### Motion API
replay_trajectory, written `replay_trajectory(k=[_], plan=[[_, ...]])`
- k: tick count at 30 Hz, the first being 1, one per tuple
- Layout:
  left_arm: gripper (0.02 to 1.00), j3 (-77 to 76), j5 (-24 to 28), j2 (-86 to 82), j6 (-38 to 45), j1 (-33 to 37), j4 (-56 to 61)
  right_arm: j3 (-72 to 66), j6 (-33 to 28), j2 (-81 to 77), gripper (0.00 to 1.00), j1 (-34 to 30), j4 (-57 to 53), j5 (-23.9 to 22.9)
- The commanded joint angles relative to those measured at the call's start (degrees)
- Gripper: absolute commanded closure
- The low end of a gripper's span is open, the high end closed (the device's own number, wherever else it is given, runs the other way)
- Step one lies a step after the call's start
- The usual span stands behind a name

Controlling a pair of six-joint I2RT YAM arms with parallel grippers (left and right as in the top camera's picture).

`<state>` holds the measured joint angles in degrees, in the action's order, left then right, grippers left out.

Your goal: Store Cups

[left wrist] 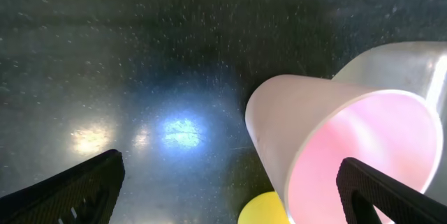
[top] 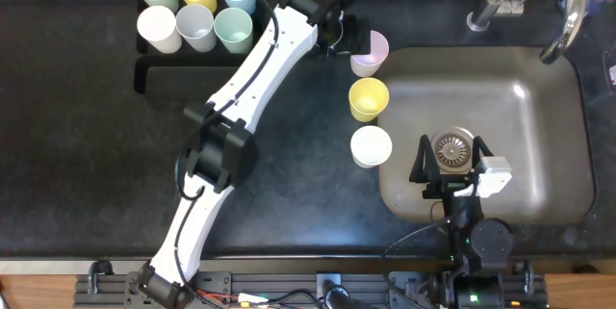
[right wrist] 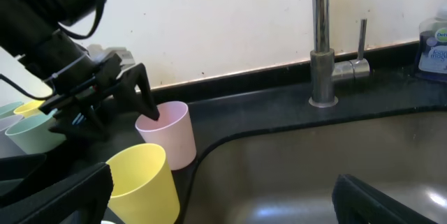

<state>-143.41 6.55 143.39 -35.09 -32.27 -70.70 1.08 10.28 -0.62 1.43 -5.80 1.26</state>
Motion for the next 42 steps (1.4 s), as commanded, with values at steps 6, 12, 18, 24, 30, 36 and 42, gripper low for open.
replay_trajectory(k=[6,12,18,24,30,36,42], plan=[[0.985,-1.90,0.70,0.87,-0.72,-0.42,0.96,-0.28,0.00,0.46,0.003,-0.35,0.28,0.20],[0.985,-2.95,-0.20,0.46,0.15,0.31,2.25,-0.28,0.00,0.46,0.005,-0.35,0.28,0.20],[0.985,-4.92,-0.63,-5.66,0.26,5.38,-1.22,-0.28,0.00,0.46,0.005,-0.35,0.28,0.20],[0.985,-4.81,-0.92,-18.62,-3.48,15.89,-13.66,-0.28,0.00,0.46,0.003,-0.35,0.28,0.20],[0.982,-1.75,-9.09,-29.70,-4.00,29.79,-25.92,-0.28,0.00,0.46,0.003,-0.35,0.28,0.20],[0.982,15.98,-11.61,-38.97,-4.37,41.07,-22.49,-0.28,0.00,0.46,0.003,-0.35,0.28,0.20],[0.982,39.34,-6.45,-43.04,-4.39,45.64,-5.01,-0.28,0.00,0.46,0.003,-0.35,0.28,0.20]])
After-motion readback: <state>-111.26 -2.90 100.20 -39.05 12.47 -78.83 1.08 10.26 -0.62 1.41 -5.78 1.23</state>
